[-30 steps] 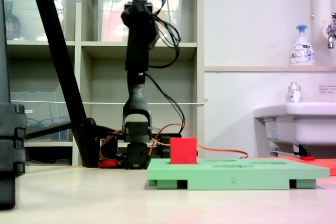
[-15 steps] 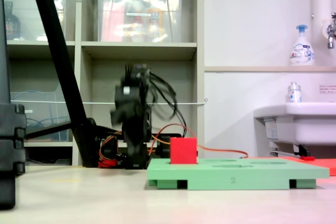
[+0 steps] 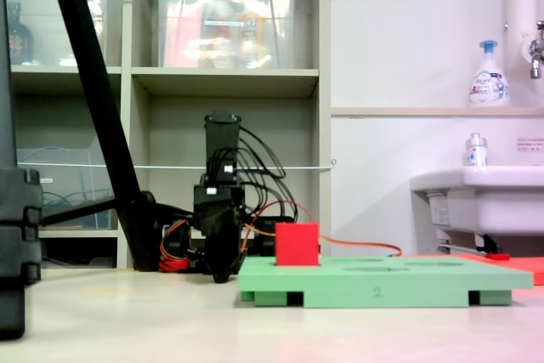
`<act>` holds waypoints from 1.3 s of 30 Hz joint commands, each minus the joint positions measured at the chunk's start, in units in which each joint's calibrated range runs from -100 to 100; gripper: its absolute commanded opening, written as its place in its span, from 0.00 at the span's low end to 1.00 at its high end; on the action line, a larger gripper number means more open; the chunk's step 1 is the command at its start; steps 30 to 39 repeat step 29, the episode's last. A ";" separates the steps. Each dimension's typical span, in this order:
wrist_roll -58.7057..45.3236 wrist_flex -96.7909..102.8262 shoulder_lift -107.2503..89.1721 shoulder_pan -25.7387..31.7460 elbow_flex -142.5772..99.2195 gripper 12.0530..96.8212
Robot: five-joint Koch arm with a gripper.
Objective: Put the square block into the corresponding hole
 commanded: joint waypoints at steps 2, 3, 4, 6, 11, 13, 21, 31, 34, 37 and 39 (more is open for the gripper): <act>-0.83 0.36 -0.41 -0.29 -3.43 0.44; -0.83 0.36 -0.41 -0.49 -3.43 0.44; -0.83 0.36 -0.41 -0.54 -3.43 0.44; -0.83 0.36 -0.41 -0.49 -3.43 0.44; -0.83 0.45 -0.41 -0.44 -3.43 0.44; -0.83 0.45 -0.41 -0.39 -3.43 0.44; -0.83 0.45 -0.41 -0.39 -3.43 0.44; -0.83 0.45 -0.41 -0.44 -3.43 0.44; -0.83 0.45 -0.41 -0.44 -3.43 0.44; -0.83 0.45 -0.41 -0.44 -3.43 0.44; -0.83 0.45 -0.41 -0.44 -3.43 0.44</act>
